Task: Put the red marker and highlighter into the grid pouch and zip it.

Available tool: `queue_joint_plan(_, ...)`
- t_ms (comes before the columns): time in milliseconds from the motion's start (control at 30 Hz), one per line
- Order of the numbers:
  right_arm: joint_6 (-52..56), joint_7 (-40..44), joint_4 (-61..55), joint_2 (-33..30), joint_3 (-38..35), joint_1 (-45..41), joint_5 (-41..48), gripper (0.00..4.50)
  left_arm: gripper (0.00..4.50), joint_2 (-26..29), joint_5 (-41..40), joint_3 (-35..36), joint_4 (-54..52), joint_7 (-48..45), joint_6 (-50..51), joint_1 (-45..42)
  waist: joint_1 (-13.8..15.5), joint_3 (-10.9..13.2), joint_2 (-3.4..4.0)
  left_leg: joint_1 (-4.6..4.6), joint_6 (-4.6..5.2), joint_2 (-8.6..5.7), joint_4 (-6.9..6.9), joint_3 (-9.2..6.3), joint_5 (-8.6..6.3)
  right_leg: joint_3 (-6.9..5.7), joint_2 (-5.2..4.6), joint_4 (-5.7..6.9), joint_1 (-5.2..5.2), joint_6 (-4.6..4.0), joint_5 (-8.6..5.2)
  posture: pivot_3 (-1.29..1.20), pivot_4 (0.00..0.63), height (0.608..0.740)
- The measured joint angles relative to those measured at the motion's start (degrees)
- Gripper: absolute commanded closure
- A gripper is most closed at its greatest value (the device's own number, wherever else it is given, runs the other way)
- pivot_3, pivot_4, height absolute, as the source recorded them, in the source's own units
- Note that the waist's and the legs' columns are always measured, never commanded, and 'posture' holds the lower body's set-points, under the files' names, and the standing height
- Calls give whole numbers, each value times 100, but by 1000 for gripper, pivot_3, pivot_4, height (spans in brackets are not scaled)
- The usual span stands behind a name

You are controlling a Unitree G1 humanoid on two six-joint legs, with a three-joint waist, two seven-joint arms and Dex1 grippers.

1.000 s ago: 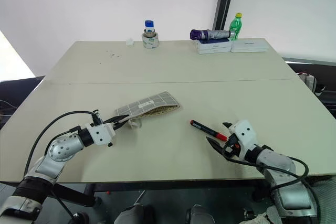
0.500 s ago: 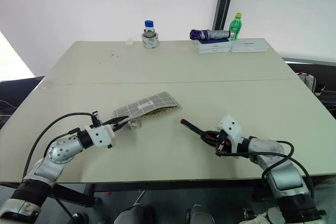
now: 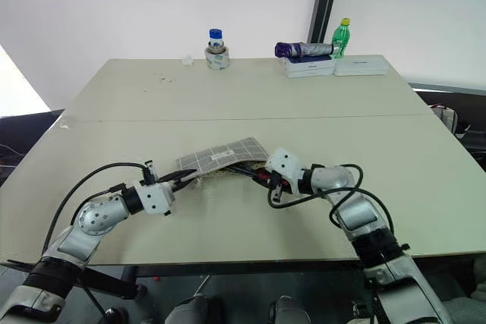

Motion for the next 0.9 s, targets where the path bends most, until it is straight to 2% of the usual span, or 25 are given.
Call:
queue_joint_plan(100, -331, -15, 315, 172, 122, -343, -234, 4150, 4500, 49, 91, -40, -88, -42, -21, -50, 3, 0, 0, 0, -4, 0, 0, 2, 2, 0, 0, 0, 0, 0, 0, 0, 150, 740)
queue_joint_plan(233, -1193, 27, 922, 420, 687, -889, -883, 4150, 4500, 63, 285, -252, -194, -212, -21, -300, 8, 0, 1, -1, -7, 0, 0, 7, 4, 0, 0, 1, -1, 0, 0, 0, 150, 740)
queue_joint_plan(367, -1760, 34, 1333, 495, 828, -1006, -1123, 4150, 4500, 58, 291, -277, -246, -302, 4, -340, 11, 1, 1, -2, -7, -2, 0, 10, 4, 2, 0, 1, -2, 1, 0, 0, 150, 740)
queue_joint_plan(433, -1898, 139, 1477, 486, 829, -1089, -1145, 3100, 4500, 56, 281, -287, -246, -336, 18, -339, 6, 1, 1, -2, -9, -2, 1, 10, 5, 2, 2, 2, -2, 1, 0, 0, 150, 740)
queue_joint_plan(567, -2007, 169, 1476, 507, 753, -1107, -1068, 1276, 4500, 6, 218, -276, -260, -309, 197, -329, 0, 1, 1, -1, -10, 0, 1, 9, 6, 2, 3, 3, -2, 1, 0, 0, 150, 740)
queue_joint_plan(700, -1517, 312, 866, 299, 334, -804, -628, 1276, 4500, -76, -33, -185, -364, -260, 475, -202, 31, 1, 1, -2, -9, 3, 1, 3, 6, 3, 0, 3, 0, 1, 0, 0, 150, 740)
queue_joint_plan(900, -212, 466, -624, -233, -451, -254, 127, 1276, 4500, -183, -126, -162, -491, -207, 690, -86, 15, 1, 1, 0, -9, 3, 1, -3, 5, 2, -1, 5, 0, 0, 0, 0, 150, 740)
